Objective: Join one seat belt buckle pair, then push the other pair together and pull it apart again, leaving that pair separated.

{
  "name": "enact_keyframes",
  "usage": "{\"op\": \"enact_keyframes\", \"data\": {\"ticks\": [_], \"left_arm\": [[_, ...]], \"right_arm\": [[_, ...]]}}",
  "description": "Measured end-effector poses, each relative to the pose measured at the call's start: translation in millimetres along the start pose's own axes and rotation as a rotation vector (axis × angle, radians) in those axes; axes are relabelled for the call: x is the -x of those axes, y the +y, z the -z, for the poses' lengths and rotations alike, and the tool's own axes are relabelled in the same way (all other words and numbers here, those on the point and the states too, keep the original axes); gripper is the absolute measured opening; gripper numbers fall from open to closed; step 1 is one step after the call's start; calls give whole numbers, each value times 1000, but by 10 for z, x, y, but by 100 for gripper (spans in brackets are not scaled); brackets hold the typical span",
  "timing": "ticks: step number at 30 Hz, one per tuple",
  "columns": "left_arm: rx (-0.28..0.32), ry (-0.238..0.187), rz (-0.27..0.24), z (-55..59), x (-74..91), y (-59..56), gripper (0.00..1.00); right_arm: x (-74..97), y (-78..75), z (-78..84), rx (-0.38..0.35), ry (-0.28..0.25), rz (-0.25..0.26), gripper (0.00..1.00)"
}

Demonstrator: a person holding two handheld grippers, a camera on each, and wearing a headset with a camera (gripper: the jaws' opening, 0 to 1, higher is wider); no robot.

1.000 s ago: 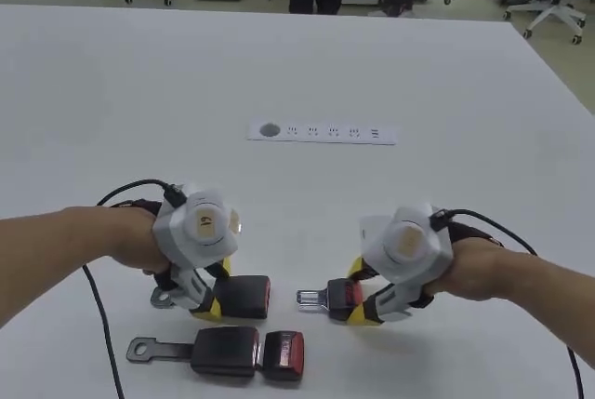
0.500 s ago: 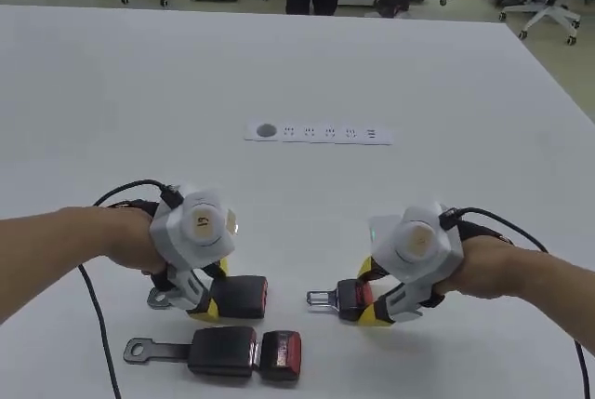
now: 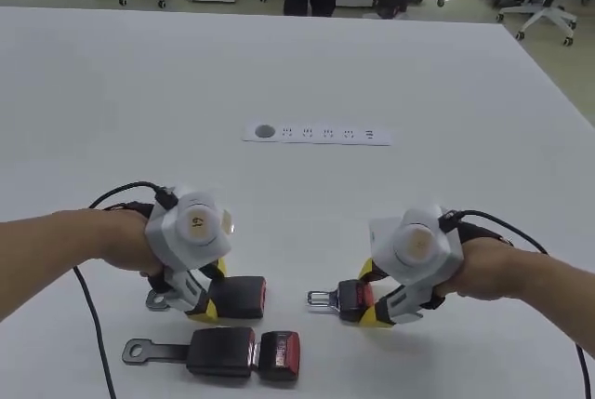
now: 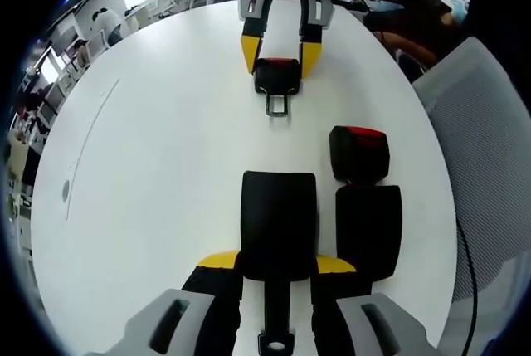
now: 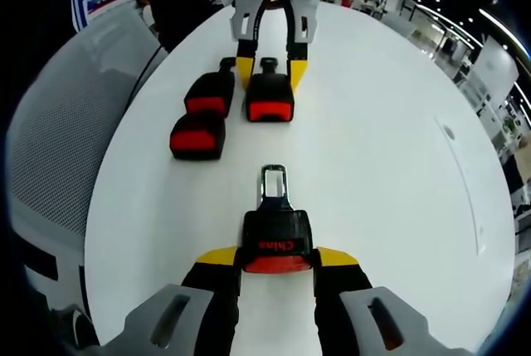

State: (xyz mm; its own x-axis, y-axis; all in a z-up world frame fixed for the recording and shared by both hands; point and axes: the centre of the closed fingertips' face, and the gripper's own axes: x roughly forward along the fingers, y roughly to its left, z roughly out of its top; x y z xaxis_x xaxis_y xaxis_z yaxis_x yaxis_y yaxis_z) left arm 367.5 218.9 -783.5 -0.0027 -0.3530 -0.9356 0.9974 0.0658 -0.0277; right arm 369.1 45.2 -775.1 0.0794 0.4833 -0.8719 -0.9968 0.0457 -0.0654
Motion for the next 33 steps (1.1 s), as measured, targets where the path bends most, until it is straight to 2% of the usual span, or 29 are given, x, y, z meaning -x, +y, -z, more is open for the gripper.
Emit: {"op": "enact_keyframes", "data": {"ticks": [13, 17, 24, 28, 30, 31, 33], "left_arm": [[10, -15, -3, -46, 38, -46, 33], [13, -9, -12, -25, 60, -43, 35], [37, -32, -29, 17, 142, -2, 36], [51, -50, -38, 43, 191, -12, 38], [61, -63, -39, 35, 238, -56, 40], [69, -72, -40, 89, 236, -29, 40], [82, -81, -44, 102, 264, -50, 42]], "right_arm": [[3, 15, 15, 23, 8, 7, 32], [15, 29, 19, 23, 6, 16, 38], [63, 15, -6, 18, -6, 26, 44], [85, 43, -4, 23, -12, 19, 48], [106, 56, 2, 22, -13, 20, 50], [115, 66, 6, 21, -14, 19, 50], [114, 61, 23, 22, -11, 22, 53]]}}
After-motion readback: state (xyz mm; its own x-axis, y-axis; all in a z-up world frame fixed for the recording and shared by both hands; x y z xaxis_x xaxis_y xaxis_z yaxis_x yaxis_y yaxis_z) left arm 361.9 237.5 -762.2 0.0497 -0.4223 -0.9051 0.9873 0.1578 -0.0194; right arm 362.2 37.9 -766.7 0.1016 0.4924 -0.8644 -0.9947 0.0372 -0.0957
